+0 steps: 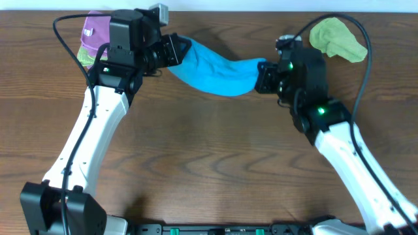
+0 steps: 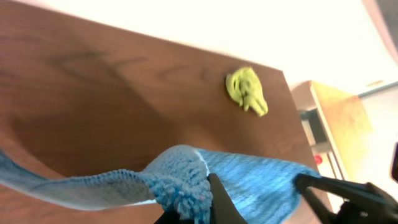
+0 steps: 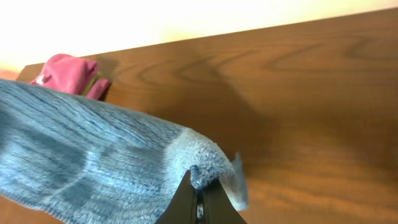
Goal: Fold the cloth
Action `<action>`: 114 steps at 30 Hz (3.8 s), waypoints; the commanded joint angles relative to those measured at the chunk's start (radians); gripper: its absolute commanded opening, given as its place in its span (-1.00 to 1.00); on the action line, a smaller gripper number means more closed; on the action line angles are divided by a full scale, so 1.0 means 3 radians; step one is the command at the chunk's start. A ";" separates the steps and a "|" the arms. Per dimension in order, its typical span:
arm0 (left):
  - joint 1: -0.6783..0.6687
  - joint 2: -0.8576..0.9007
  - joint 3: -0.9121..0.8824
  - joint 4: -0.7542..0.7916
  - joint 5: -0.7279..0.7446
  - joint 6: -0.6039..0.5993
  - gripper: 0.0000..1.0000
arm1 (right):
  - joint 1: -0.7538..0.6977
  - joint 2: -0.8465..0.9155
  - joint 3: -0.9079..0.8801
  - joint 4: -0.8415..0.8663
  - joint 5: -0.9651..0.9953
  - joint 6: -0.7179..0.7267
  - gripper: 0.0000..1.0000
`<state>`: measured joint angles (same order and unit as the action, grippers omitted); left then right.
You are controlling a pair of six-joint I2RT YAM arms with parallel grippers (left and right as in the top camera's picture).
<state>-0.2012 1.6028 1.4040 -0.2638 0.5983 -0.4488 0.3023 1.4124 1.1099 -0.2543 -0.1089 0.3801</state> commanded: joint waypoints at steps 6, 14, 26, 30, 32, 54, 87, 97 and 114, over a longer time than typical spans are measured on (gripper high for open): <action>0.0001 0.0381 0.0081 0.0585 -0.0123 -0.0334 -0.88 | -0.0142 0.0731 0.0828 0.0031 0.0025 -0.0392 -0.97; 0.0112 0.0476 0.0158 0.0777 -0.0070 -0.0425 -0.88 | -0.0251 0.0921 0.1228 -0.0058 0.0041 -0.0576 -0.97; 0.0146 0.0476 0.0158 -0.0698 0.0150 0.0388 -0.88 | -0.0237 0.0912 0.1239 -0.1231 0.0013 -0.0580 -0.97; 0.0148 0.0476 0.0158 -0.1317 -0.0095 0.0730 -0.88 | -0.0237 0.0908 0.1237 -0.1663 -0.0003 -0.0589 -0.97; 0.0148 0.0476 0.0158 -0.1546 -0.0193 0.0853 -0.88 | -0.0229 0.0908 0.1232 -0.1864 -0.0017 -0.0613 -0.97; 0.0145 0.0370 -0.0729 -0.2285 -0.0189 0.1339 -0.88 | 0.0097 0.0669 0.0216 -0.2159 -0.0174 -0.0617 -0.97; 0.0146 -0.0173 -0.1270 -0.1035 -0.0781 0.0206 -0.88 | 0.0219 0.0807 -0.0217 -0.0221 0.0027 -0.0496 -0.97; 0.0146 -0.0066 -0.1270 -0.0538 -0.0996 0.0043 -0.88 | 0.0219 0.1029 -0.0210 0.0337 0.0179 -0.0497 -0.97; 0.0153 0.0242 -0.1269 0.0036 -0.1324 -0.0014 -0.88 | 0.0219 0.1628 0.0004 0.0722 0.0264 -0.0511 -0.97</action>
<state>-0.1638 1.6501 1.0248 -0.2741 0.2665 -0.4488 0.3710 1.8679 1.0653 -0.0402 -0.0624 0.2298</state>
